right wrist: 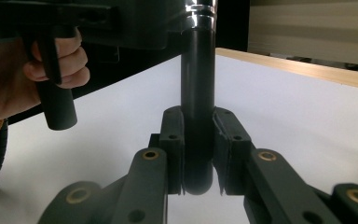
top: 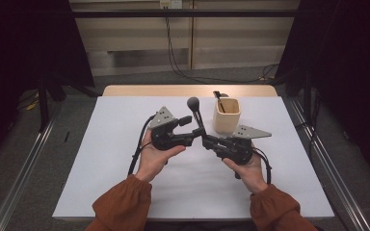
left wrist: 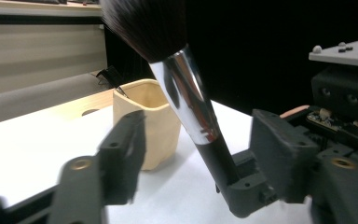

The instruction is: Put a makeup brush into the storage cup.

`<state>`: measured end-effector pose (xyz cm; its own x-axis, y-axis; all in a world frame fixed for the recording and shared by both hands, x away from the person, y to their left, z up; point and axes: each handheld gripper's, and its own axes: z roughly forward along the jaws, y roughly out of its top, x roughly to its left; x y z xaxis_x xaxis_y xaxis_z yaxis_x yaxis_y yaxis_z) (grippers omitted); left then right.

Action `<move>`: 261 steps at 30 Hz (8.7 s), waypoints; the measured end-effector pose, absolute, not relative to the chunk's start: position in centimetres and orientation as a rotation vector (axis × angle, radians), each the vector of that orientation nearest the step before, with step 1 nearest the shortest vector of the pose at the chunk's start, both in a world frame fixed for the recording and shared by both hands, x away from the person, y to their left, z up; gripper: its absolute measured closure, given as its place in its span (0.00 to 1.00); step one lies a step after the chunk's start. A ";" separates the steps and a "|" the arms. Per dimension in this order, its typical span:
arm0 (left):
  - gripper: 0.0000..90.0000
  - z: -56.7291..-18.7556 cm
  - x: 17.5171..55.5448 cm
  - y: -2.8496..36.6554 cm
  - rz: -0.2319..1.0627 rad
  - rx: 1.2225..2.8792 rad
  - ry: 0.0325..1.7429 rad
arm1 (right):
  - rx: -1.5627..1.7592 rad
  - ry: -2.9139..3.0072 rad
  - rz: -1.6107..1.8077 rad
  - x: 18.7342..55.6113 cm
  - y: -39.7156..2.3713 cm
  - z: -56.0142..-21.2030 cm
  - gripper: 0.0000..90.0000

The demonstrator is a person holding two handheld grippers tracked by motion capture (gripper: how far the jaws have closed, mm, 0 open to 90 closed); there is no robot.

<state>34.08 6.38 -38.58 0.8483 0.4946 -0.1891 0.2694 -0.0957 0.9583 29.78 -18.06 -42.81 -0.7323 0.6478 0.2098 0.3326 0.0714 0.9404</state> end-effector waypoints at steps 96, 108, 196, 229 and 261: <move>0.79 -36.8 33.8 7.1 0.097 1.733 0.525 | 0.858 2.132 1.658 30.0 -18.7 -42.8 0.00; 0.79 -37.7 33.6 5.8 0.080 1.767 0.509 | 0.847 2.122 1.699 29.8 -18.2 -42.6 0.05; 0.05 -39.1 33.0 10.9 0.287 1.718 0.651 | 0.939 2.070 1.692 30.9 -20.0 -41.8 0.84; 0.04 -41.7 30.1 17.9 0.372 1.717 0.761 | 1.003 1.928 1.631 32.9 -23.4 -39.3 0.84; 0.04 -43.7 25.9 22.8 0.462 1.705 0.870 | 1.061 1.800 1.567 37.1 -24.0 -37.0 0.84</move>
